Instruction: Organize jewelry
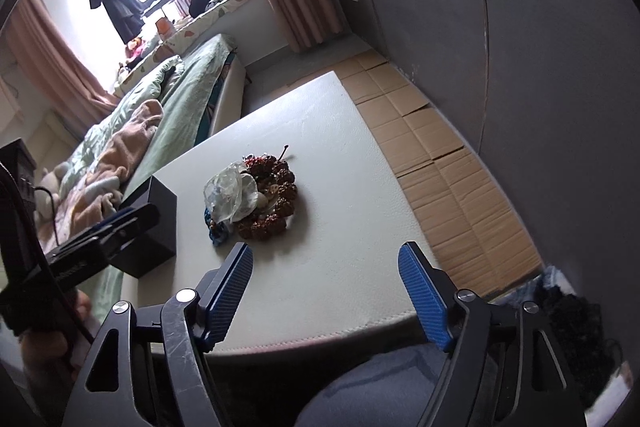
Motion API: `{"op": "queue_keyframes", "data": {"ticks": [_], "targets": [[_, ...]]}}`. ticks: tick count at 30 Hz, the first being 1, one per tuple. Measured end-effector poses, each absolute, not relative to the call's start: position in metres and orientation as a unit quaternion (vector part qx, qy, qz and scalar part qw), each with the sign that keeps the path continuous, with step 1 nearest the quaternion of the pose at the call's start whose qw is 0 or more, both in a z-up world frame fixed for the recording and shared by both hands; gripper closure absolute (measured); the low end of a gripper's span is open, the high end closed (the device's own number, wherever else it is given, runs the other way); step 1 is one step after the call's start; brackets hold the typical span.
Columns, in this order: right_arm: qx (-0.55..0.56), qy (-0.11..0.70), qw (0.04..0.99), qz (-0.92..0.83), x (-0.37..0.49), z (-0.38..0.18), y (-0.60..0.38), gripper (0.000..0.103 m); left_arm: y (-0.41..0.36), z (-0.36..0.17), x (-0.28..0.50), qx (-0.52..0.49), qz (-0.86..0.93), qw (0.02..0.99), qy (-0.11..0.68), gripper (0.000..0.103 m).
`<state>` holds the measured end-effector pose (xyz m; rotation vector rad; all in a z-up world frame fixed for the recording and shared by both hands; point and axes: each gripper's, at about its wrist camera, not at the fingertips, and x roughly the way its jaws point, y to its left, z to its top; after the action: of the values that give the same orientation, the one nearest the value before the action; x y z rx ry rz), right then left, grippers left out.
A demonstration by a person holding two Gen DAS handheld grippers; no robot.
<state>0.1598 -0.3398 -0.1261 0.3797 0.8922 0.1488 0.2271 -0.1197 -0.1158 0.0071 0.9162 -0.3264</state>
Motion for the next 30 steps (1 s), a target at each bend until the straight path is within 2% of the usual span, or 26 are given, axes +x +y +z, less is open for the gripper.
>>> {"op": "queue_keyframes", "data": {"ticks": [6, 9, 12, 14, 17, 24, 30], "targets": [[0.212, 0.440, 0.869, 0.084, 0.175, -0.143, -0.338, 0.032, -0.133, -0.127, 0.244, 0.024, -0.164, 0.875, 0.455, 0.037], [0.231, 0.450, 0.858, 0.092, 0.184, -0.151, -0.339, 0.032, -0.140, -0.136, 0.255, 0.038, -0.165, 0.869, 0.465, 0.047], [0.272, 0.457, 0.841, 0.100, 0.193, -0.159, -0.346, 0.032, -0.146, -0.142, 0.261, 0.050, -0.177, 0.863, 0.470, 0.061], [0.297, 0.460, 0.830, 0.105, 0.199, -0.164, -0.350, 0.032, -0.150, -0.144, 0.263, 0.061, -0.180, 0.861, 0.472, 0.089], [0.326, 0.464, 0.816, 0.113, 0.211, -0.168, -0.352, 0.032, -0.150, -0.140, 0.265, 0.057, -0.183, 0.860, 0.473, 0.100], [0.338, 0.464, 0.806, 0.142, 0.245, -0.165, -0.339, 0.033, -0.141, -0.112, 0.262, 0.046, -0.183, 0.874, 0.448, 0.102], [0.265, 0.501, 0.816, 0.113, 0.276, -0.171, -0.306, 0.047, -0.127, -0.082, 0.258, 0.029, -0.194, 0.885, 0.423, 0.102]]}}
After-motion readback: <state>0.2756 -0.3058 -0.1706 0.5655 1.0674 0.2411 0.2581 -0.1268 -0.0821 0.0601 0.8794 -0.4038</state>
